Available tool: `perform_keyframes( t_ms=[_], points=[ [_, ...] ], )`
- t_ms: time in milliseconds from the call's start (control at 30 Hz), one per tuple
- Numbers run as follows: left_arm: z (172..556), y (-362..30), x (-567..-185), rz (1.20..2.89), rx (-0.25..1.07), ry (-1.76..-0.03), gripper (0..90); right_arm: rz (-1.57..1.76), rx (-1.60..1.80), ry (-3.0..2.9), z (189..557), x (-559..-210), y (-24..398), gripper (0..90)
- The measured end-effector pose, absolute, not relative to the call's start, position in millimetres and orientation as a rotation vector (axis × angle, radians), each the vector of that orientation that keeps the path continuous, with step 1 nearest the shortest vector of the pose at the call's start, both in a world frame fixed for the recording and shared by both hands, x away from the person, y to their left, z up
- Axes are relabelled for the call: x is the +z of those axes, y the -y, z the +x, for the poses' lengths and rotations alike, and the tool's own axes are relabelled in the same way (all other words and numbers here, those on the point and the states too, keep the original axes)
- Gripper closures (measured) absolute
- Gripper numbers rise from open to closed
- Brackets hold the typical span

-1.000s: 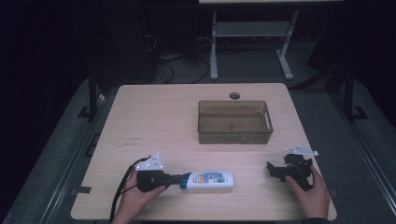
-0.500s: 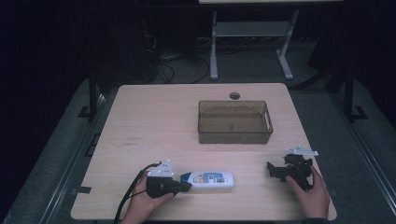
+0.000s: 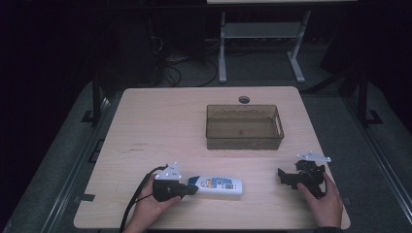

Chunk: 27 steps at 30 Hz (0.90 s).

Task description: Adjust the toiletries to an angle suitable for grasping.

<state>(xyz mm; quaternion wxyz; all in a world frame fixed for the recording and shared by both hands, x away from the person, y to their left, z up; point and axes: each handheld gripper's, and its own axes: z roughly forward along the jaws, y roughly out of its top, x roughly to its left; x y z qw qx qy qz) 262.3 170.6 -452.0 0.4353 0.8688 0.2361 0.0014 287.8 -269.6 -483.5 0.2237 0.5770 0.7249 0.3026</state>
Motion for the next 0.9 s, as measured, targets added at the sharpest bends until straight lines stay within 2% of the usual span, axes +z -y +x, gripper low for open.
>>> perform_keyframes(
  t_ms=[900],
  points=[
    [287.8,-168.5,-448.2,2.164,0.047,-0.624,89.9,1.593,0.836,-2.002,287.7,-483.5,269.6,0.0]
  ],
)
